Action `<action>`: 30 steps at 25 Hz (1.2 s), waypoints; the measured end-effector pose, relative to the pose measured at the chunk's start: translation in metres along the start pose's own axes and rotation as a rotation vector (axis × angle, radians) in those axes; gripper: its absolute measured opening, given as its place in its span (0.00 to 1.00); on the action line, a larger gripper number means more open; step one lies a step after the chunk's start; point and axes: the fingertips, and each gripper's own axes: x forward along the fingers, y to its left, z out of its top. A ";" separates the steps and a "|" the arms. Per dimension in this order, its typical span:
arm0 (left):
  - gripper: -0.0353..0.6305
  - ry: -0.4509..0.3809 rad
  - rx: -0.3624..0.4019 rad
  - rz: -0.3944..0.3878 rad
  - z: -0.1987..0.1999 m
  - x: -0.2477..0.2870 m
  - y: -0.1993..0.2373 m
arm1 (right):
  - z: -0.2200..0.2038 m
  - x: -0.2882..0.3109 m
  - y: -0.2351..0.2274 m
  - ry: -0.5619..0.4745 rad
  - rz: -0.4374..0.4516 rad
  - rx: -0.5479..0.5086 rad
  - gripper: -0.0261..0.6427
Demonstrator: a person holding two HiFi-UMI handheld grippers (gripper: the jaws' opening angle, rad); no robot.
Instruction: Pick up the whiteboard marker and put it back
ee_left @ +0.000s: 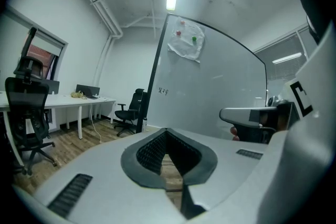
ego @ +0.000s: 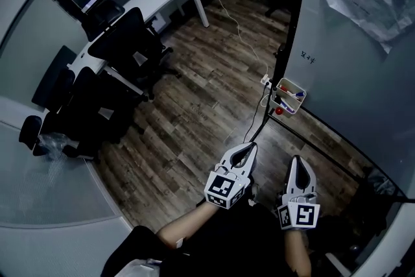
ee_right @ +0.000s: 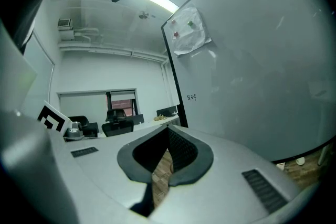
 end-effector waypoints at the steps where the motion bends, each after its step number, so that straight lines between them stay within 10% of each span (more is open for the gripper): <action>1: 0.05 0.001 -0.002 0.000 -0.001 0.004 0.002 | -0.001 0.003 -0.002 0.002 0.000 -0.001 0.06; 30: 0.05 0.043 0.006 -0.075 -0.006 0.125 0.059 | -0.018 0.108 -0.043 0.099 -0.045 0.023 0.06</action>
